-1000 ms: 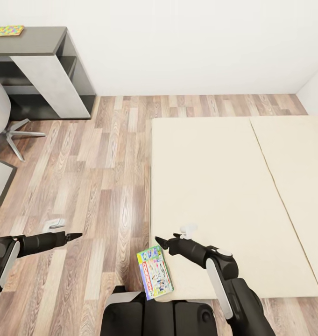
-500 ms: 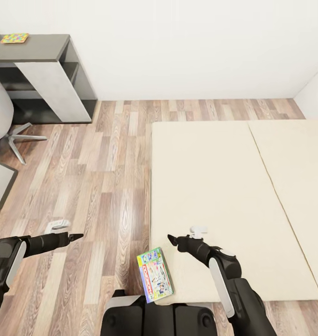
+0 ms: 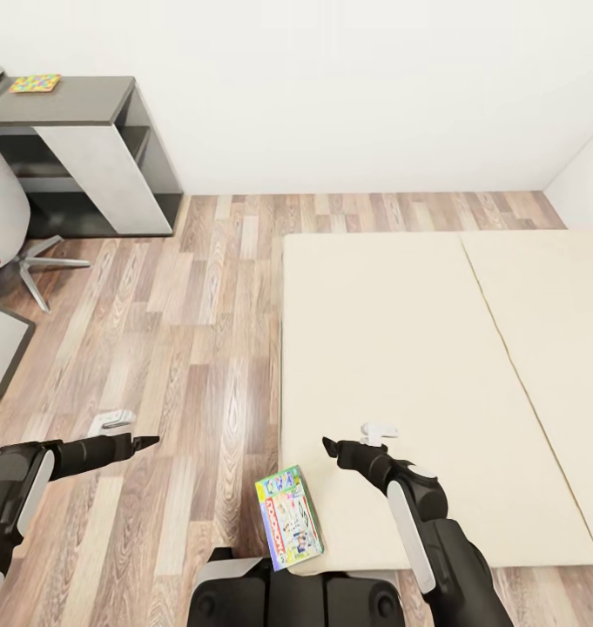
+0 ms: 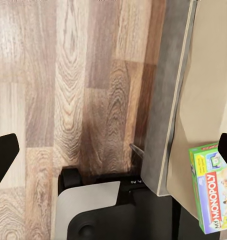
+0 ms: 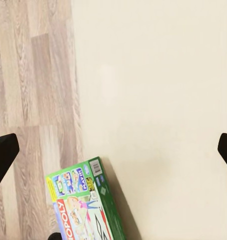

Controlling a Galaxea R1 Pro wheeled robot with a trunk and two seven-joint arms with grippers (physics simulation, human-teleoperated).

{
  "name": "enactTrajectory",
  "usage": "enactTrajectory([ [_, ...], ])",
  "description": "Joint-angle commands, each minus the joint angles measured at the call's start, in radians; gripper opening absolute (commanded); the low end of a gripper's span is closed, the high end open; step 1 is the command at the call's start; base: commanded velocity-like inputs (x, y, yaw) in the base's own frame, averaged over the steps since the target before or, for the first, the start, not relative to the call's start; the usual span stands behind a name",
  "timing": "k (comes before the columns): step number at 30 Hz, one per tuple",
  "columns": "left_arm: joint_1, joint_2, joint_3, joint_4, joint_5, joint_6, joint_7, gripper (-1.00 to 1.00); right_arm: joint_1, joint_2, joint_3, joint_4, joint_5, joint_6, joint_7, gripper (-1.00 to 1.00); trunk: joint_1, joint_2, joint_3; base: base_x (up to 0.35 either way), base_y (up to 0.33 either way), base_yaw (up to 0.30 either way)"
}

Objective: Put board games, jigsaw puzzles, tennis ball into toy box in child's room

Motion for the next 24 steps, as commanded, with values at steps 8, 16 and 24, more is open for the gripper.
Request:
enactTrajectory([
  [8,-0.002,-0.001,0.001,0.000,0.005,0.009,-0.001,1.00,0.000,0.001,0.000,-0.001,-0.001,0.000,-0.003,1.00,0.001,-0.002,0.003,0.000,0.000,0.000],
  [16,-0.002,-0.004,0.001,0.000,0.005,0.009,-0.001,1.00,-0.001,0.002,0.000,-0.004,0.002,-0.002,-0.002,1.00,0.001,-0.002,0.004,0.000,0.000,0.000],
  [24,-0.002,-0.005,0.001,0.000,0.006,0.009,-0.001,1.00,-0.001,0.002,0.000,-0.006,-0.003,-0.002,0.000,1.00,0.001,-0.002,0.004,0.000,0.000,0.000],
])
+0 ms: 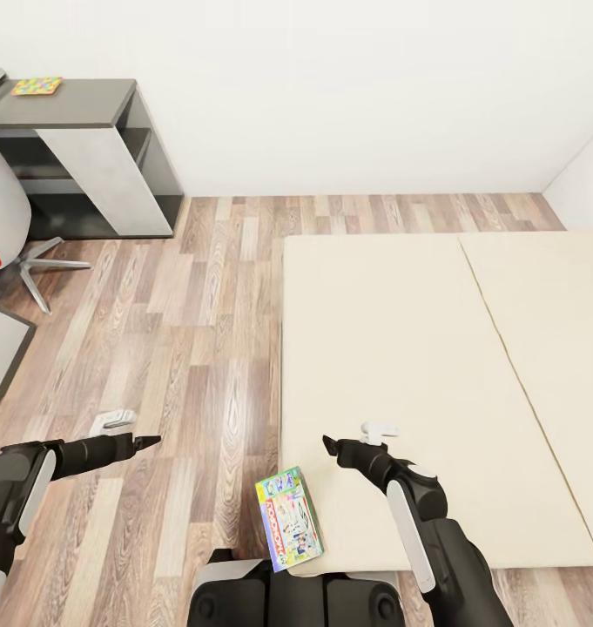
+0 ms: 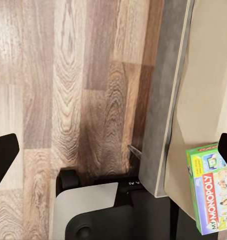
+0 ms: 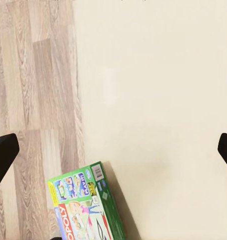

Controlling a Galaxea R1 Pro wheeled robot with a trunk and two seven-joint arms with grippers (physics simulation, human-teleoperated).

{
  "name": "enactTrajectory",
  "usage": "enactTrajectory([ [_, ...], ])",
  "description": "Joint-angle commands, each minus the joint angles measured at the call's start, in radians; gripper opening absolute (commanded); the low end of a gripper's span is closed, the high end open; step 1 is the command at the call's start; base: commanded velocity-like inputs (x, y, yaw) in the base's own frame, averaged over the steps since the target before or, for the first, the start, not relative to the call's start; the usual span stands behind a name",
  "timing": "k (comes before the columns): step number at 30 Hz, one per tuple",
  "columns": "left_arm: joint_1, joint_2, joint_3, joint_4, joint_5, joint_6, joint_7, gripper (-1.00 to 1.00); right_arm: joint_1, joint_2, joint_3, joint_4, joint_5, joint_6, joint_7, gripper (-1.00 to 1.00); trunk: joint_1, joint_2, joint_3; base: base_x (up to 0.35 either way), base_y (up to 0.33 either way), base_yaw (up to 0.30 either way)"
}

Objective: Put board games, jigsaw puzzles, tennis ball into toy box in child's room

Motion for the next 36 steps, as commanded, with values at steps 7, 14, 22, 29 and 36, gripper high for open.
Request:
enactTrajectory([
  [7,-0.001,0.000,0.001,0.000,0.005,0.008,-0.001,1.00,0.000,0.000,-0.001,-0.003,-0.002,0.006,0.002,1.00,0.001,-0.002,-0.001,0.000,0.000,0.000],
  [14,-0.001,0.000,0.001,0.000,0.005,0.008,-0.001,1.00,0.000,0.001,-0.001,-0.004,-0.002,0.005,0.001,1.00,0.001,-0.002,-0.001,0.000,0.000,0.000],
  [22,-0.001,0.000,0.001,0.000,0.005,0.008,-0.001,1.00,0.000,0.001,0.001,-0.004,-0.002,0.005,0.001,1.00,0.001,-0.002,0.005,0.000,0.000,0.062],
  [29,-0.001,0.000,0.001,0.000,0.005,0.008,-0.001,1.00,0.000,0.001,0.029,-0.004,-0.002,0.004,-0.002,1.00,0.001,-0.002,0.015,0.000,0.000,0.124],
  [36,-0.001,0.000,0.001,0.000,0.006,0.008,-0.001,1.00,0.000,0.000,0.045,-0.003,0.000,0.002,-0.005,1.00,0.001,-0.002,0.025,0.000,0.000,0.131],
])
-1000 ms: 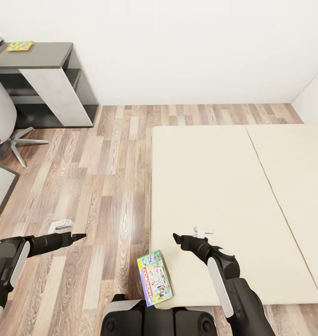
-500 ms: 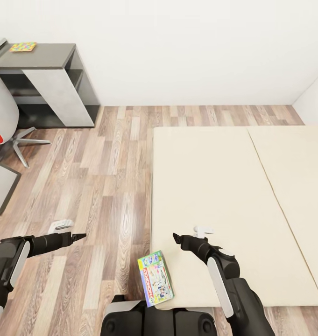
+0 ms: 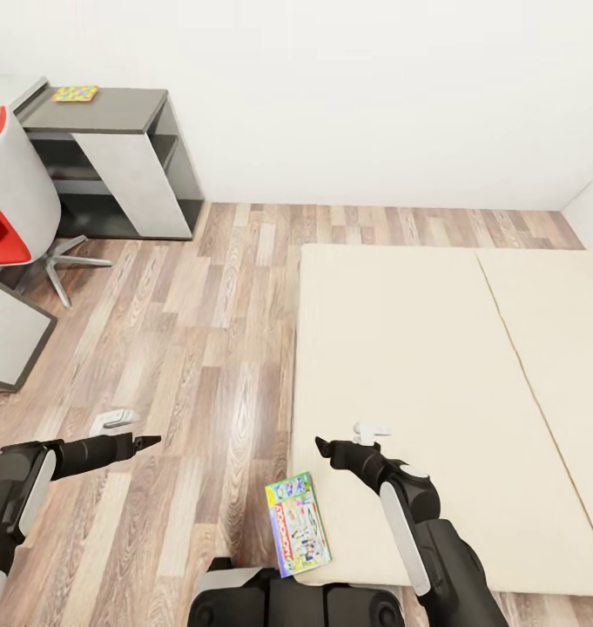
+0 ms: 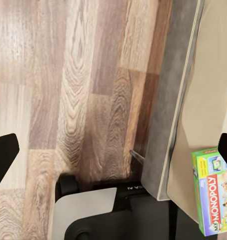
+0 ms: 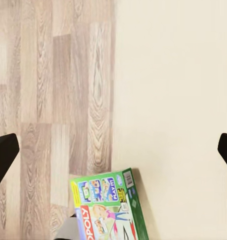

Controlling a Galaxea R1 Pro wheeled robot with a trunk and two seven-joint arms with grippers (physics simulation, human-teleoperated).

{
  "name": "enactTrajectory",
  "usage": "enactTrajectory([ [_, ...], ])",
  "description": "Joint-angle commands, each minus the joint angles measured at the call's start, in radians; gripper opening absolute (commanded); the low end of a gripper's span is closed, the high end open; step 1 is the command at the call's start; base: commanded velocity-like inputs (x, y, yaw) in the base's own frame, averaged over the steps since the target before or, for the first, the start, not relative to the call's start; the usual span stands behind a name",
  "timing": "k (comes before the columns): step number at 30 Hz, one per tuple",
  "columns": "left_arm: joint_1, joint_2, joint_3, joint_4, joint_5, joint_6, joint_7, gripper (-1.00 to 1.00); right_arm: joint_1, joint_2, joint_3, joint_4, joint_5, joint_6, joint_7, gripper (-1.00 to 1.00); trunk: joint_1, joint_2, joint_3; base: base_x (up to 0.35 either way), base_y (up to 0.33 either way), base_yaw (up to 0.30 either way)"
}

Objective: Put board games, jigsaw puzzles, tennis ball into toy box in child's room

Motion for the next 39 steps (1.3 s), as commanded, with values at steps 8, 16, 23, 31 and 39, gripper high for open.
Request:
enactTrajectory([
  [8,-0.001,0.000,0.001,0.000,0.005,0.008,0.000,1.00,0.000,0.001,-0.001,0.003,-0.003,0.005,0.002,1.00,0.001,-0.002,0.010,0.000,0.000,0.066],
  [16,-0.001,0.000,0.001,0.000,0.005,0.008,-0.001,1.00,-0.001,0.001,-0.001,0.006,-0.005,0.005,0.004,1.00,0.001,-0.002,0.014,0.000,0.000,-0.014],
  [23,-0.001,0.000,0.001,0.000,0.006,0.008,-0.002,1.00,0.000,0.001,-0.001,0.007,-0.005,0.005,0.004,1.00,0.001,-0.002,0.018,0.000,0.000,-0.103],
  [31,-0.001,0.000,0.001,0.000,0.006,0.008,-0.002,1.00,-0.001,0.001,-0.001,0.006,-0.005,0.005,0.003,1.00,0.001,-0.002,0.019,0.000,0.000,-0.027],
  [39,-0.001,0.000,0.002,0.000,0.006,0.008,-0.001,1.00,-0.001,0.001,0.000,0.006,-0.004,0.005,0.003,1.00,0.001,-0.002,0.026,0.000,0.000,-0.003],
])
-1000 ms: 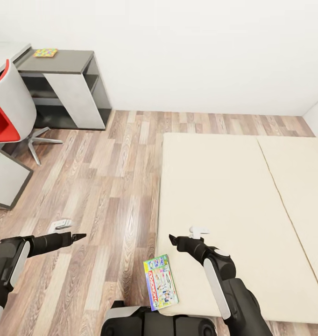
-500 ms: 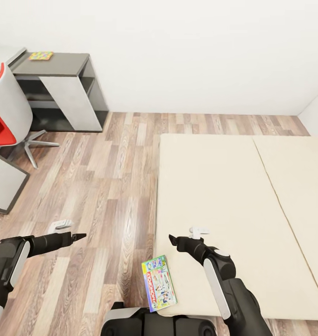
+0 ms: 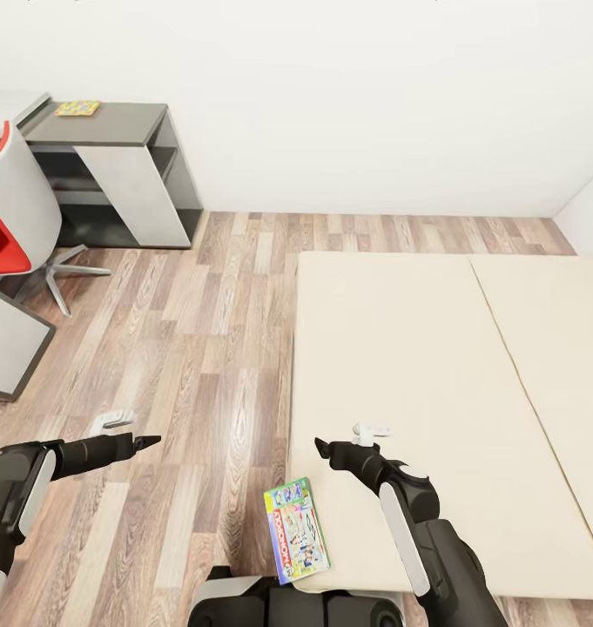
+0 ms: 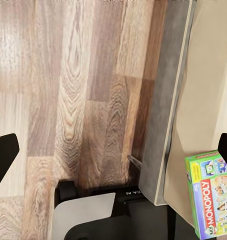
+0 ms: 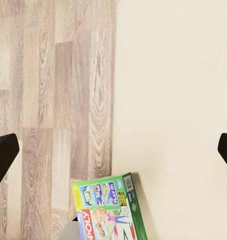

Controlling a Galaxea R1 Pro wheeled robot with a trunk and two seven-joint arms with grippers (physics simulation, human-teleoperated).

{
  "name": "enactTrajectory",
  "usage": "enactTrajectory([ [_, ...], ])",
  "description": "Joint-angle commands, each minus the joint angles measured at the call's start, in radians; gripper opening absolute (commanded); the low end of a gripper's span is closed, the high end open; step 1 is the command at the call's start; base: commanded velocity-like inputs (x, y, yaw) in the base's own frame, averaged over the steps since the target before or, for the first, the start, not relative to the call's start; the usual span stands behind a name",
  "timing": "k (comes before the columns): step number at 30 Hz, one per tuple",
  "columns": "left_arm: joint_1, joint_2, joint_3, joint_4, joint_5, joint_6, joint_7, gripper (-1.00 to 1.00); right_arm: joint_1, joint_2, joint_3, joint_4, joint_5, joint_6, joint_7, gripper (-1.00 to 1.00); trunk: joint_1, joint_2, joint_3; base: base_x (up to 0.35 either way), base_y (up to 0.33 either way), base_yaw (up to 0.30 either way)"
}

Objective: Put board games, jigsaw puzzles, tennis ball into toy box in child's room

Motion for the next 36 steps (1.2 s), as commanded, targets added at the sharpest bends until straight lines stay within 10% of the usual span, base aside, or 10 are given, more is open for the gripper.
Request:
enactTrajectory([
  [1,-0.001,0.000,0.001,0.000,0.005,0.008,-0.001,1.00,0.000,0.000,-0.001,-0.001,0.000,0.005,0.003,1.00,0.001,-0.002,0.000,0.000,0.000,0.000],
  [36,-0.001,0.000,0.001,0.000,0.005,0.008,-0.001,1.00,0.000,0.000,0.001,0.000,0.001,-0.030,0.002,1.00,0.001,-0.002,0.057,0.000,0.000,0.000],
])
